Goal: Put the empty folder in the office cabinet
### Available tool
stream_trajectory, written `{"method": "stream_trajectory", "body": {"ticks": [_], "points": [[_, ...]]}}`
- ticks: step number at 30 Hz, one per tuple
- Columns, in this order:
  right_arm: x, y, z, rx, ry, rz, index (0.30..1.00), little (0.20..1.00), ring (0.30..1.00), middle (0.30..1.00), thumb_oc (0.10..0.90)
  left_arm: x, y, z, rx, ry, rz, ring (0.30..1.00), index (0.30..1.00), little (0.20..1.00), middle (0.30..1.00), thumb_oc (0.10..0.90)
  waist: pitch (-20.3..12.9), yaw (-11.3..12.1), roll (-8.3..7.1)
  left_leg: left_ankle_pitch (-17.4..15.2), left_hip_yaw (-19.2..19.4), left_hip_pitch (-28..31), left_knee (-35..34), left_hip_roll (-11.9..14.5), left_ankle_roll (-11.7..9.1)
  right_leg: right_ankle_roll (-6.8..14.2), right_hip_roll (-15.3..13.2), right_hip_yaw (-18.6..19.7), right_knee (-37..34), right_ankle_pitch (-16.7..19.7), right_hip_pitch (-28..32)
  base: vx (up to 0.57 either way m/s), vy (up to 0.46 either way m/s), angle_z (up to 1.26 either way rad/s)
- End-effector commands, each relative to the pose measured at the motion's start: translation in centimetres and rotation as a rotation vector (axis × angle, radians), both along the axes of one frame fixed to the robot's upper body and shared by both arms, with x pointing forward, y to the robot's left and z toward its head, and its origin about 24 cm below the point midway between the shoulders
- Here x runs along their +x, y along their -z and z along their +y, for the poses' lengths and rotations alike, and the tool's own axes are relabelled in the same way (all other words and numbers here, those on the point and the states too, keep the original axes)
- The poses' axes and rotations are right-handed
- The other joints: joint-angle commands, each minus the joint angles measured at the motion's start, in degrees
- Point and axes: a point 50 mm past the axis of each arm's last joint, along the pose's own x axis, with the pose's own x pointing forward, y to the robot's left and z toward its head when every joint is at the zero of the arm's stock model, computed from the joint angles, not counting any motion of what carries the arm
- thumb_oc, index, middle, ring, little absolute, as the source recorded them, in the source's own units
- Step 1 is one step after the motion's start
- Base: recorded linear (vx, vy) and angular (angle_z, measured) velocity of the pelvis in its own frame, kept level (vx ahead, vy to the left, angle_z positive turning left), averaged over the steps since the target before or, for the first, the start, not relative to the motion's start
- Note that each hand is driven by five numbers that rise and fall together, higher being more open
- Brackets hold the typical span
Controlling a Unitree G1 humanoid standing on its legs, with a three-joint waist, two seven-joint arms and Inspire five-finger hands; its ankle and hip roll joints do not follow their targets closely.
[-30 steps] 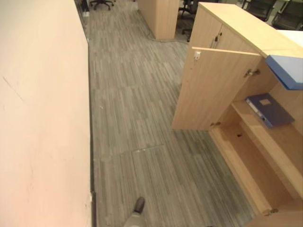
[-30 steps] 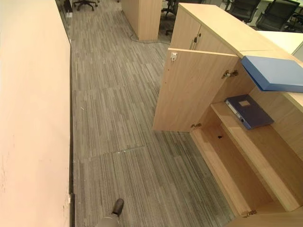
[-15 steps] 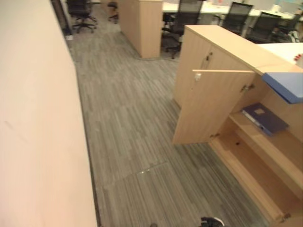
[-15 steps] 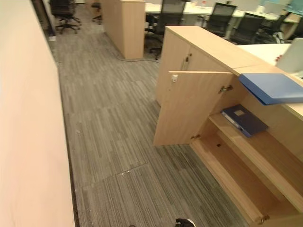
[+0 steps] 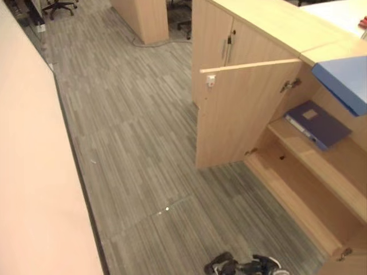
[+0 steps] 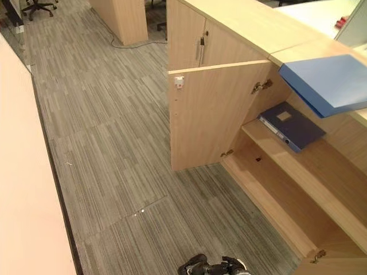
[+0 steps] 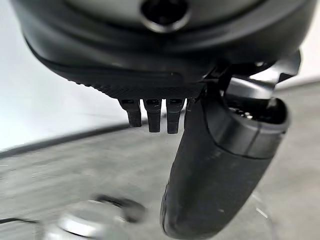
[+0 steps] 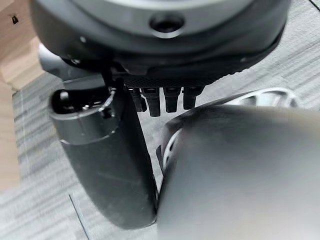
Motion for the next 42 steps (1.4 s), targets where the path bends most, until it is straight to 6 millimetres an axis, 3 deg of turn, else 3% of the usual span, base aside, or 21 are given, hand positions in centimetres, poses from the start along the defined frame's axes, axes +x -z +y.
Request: {"method": "stream_trajectory", "body": {"ticks": [1,2,4,6,7,9,10,12,14,15,20,26,33,35,36,39,42], "points": [[0.3,-0.5,-1.8,-0.056,0.058,-0.043,0.9,0.9,0.9,0.9,0.8,-1.0,-0.3,1.4,0.047,0.0,0.004,0.9,0.9,0.9,0.9,0.8,2.5,1.8,-2.56,10.2,-1.4,-6.4,21.1,0.9,-4.4,7.4,3.2,8.5,-14.2,5.1,7.0,0.36,-0.412,-0.71],[0.5,-0.6,-1.8,-0.059,0.057,-0.049,0.9,0.9,0.9,0.9,0.8,-1.0,-0.4,1.4,0.044,-0.016,0.002,0.9,0.9,0.9,0.9,0.8,2.9,2.4,-3.03,11.5,-1.9,-9.6,25.0,1.1,-5.2,6.6,4.6,9.5,-15.6,4.4,7.9,0.28,-0.27,-1.29],[0.3,-0.6,-1.8,-0.063,0.058,-0.042,0.9,0.9,0.9,0.9,0.8,-1.7,-0.2,1.3,0.034,-0.04,0.018,0.9,0.9,0.9,0.9,0.8,3.6,3.4,-4.15,9.1,-1.9,-14.6,27.7,1.8,-4.0,6.5,5.4,11.4,-16.9,3.9,9.9,0.21,-0.071,-1.87],[0.5,-0.6,-1.8,-0.061,0.045,-0.05,0.9,0.9,0.9,0.9,0.8,-3.3,0.0,1.0,0.017,-0.072,0.058,0.9,0.9,0.9,0.9,0.8,4.3,5.7,-5.92,3.8,-4.5,-21.1,23.5,3.2,-1.3,7.9,5.5,16.4,-18.6,4.1,12.0,0.29,0.106,-1.24],[0.7,-0.6,-1.5,-0.058,0.027,-0.054,0.9,0.9,0.9,0.9,0.8,-3.8,0.0,1.1,0.019,-0.079,0.074,0.9,0.9,0.9,0.9,0.8,4.6,6.6,-6.24,3.3,-6.3,-22.2,20.9,3.3,-1.0,8.2,5.6,18.3,-18.8,4.1,12.4,0.28,0.148,-0.98],[0.8,-0.6,-1.2,-0.056,-0.006,-0.05,0.9,0.9,0.9,0.9,0.8,-4.5,0.1,0.9,0.012,-0.079,0.095,0.9,0.9,0.9,0.9,0.8,4.8,8.3,-6.13,5.3,-13.9,-22.9,12.5,2.6,-1.5,8.7,6.7,23.1,-19.5,4.5,13.2,0.23,0.13,-1.52],[0.9,-0.5,-1.1,-0.059,-0.022,-0.048,0.9,0.9,0.9,0.9,0.8,-4.7,0.1,0.9,0.011,-0.086,0.1,0.9,0.9,0.9,0.9,0.8,4.8,9.2,-5.68,8.6,-19.4,-22.0,6.3,2.4,-2.6,8.8,7.9,25.5,-20.1,4.5,14.1,0.21,0.11,-1.65],[0.8,-0.5,-1.0,-0.066,-0.043,-0.041,0.9,0.9,0.9,0.9,0.8,-4.6,0.1,0.8,0.008,-0.089,0.096,0.9,0.9,0.9,0.9,0.8,4.6,9.8,-4.71,13.7,-25.6,-22.0,0.0,1.9,-3.3,8.8,8.4,27.7,-20.1,5.4,14.1,0.11,0.168,-1.54],[0.5,-0.4,-1.1,-0.068,-0.05,-0.026,0.9,0.9,0.9,0.9,0.8,-4.7,0.2,0.4,-0.005,-0.088,0.097,0.9,0.9,0.9,0.9,0.8,3.7,9.8,-3.53,13.9,-29.8,-20.0,-4.1,1.1,-3.4,9.2,9.3,30.4,-20.2,5.6,14.1,0.11,0.212,-1.94],[-0.2,-0.3,-1.4,-0.07,-0.04,-0.008,0.9,0.9,0.9,0.9,0.8,-5.1,0.3,0.1,-0.014,-0.077,0.114,0.9,0.9,0.9,0.9,0.8,2.0,8.8,-2.92,13.8,-30.7,-17.1,-6.9,0.9,-3.8,9.7,9.2,31.5,-20.6,6.2,14.0,0.1,0.193,-1.1],[-1.6,0.2,-1.0,-0.045,-0.008,0.025,0.9,0.9,0.9,0.9,0.8,-5.1,0.3,0.4,-0.009,-0.051,0.12,0.9,0.9,0.9,0.9,0.8,-0.5,6.3,-3.51,14.5,-27.7,-13.4,-10.8,0.4,-2.9,11.0,7.9,33.8,-22.0,8.0,13.9,0.11,0.179,-0.11],[-1.7,0.4,-0.1,-0.022,-0.025,0.038,0.9,0.9,0.9,0.9,0.8,-1.9,-0.1,0.9,0.004,0.03,0.026,0.9,0.9,0.9,0.9,0.8,-1.7,4.5,-3.92,13.5,-24.2,-10.1,-12.7,-0.5,-0.9,12.4,6.4,37.1,-22.7,8.7,14.3,0.08,0.104,-0.43],[-1.1,0.3,0.4,-0.018,-0.054,0.025,0.9,0.9,0.9,0.9,0.8,2.1,-0.6,0.2,0.007,0.14,-0.101,0.9,0.9,0.9,0.9,0.8,-2.3,2.6,-4.21,12.4,-22.3,-8.6,-13.2,-1.0,0.1,13.3,5.5,38.4,-23.3,9.3,14.6,0.05,0.038,-0.14],[-1.1,0.3,0.4,-0.018,-0.054,0.025,0.9,0.9,0.9,0.9,0.8,2.1,-0.6,0.2,0.007,0.14,-0.101,0.9,0.9,0.9,0.9,0.8,-2.2,2.6,-4.2,12.4,-22.3,-8.6,-13.2,-1.0,0.1,13.4,5.5,38.4,-23.3,9.3,14.7,0.02,0.015,-0.06],[-0.6,0.2,0.3,-0.031,-0.082,0.016,0.9,0.9,0.9,0.9,0.8,3.8,-1.0,-0.4,0.013,0.275,-0.144,0.9,0.9,0.9,0.9,0.8,-2.3,1.9,-3.98,12.0,-21.7,-8.1,-13.2,-1.1,0.5,13.7,5.3,38.9,-23.4,9.6,14.7,0.04,0.023,-0.1],[-0.2,0.0,-0.2,-0.047,-0.1,0.01,0.9,0.9,0.9,0.9,0.8,5.1,-1.6,-0.5,0.015,0.36,-0.206,0.9,0.9,0.9,0.9,0.8,-2.3,1.3,-3.61,11.6,-21.3,-7.8,-13.2,-1.0,0.6,13.9,5.2,39.2,-23.5,9.7,14.8,0.03,0.013,-0.1],[0.1,-0.1,-0.5,-0.057,-0.112,0.013,0.9,0.9,0.9,0.9,0.8,5.1,-1.9,-0.4,0.0,0.383,-0.224,0.9,0.9,0.9,0.9,0.8,-2.3,1.2,-3.16,11.5,-21.0,-7.4,-13.2,-0.8,0.7,13.9,5.1,39.6,-23.6,9.7,14.8,0.03,-0.018,-0.11]]}}
